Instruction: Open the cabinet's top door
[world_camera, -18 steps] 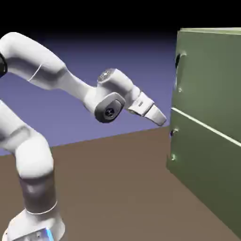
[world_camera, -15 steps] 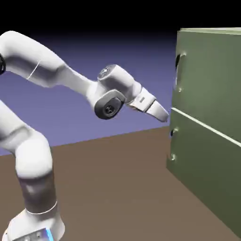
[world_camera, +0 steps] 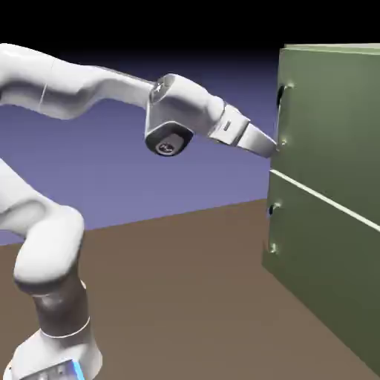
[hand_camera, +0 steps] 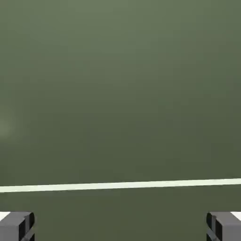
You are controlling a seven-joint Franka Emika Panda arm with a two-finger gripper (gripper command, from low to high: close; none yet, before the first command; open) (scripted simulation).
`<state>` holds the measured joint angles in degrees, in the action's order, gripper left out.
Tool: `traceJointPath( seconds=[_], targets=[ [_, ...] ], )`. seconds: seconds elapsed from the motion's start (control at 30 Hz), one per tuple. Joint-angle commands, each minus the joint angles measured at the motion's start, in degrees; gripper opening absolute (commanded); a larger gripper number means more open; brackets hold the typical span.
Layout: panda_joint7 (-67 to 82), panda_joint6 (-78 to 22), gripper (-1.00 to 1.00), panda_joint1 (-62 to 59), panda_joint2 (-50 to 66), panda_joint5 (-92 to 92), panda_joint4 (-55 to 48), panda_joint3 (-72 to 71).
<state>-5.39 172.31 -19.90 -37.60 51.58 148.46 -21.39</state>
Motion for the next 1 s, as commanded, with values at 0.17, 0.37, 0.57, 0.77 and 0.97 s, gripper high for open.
traceJointPath(
  seconds=[0.17, 0.37, 0.57, 0.77, 0.97],
  targets=[
    [10.75, -0.49, 0.0, -5.97, -1.43, 14.96, -3.64, -6.2],
    [21.5, -0.99, 0.0, -11.94, -2.87, 29.91, -7.27, -12.4],
    [32.24, -1.48, 0.0, -17.91, -4.3, 44.86, -10.91, -18.6],
    [42.99, -1.97, 0.0, -23.88, -5.73, 59.82, -14.54, -24.8],
    [53.73, -2.47, 0.0, -29.85, -7.16, 74.77, -18.18, -31.0]
  ],
)
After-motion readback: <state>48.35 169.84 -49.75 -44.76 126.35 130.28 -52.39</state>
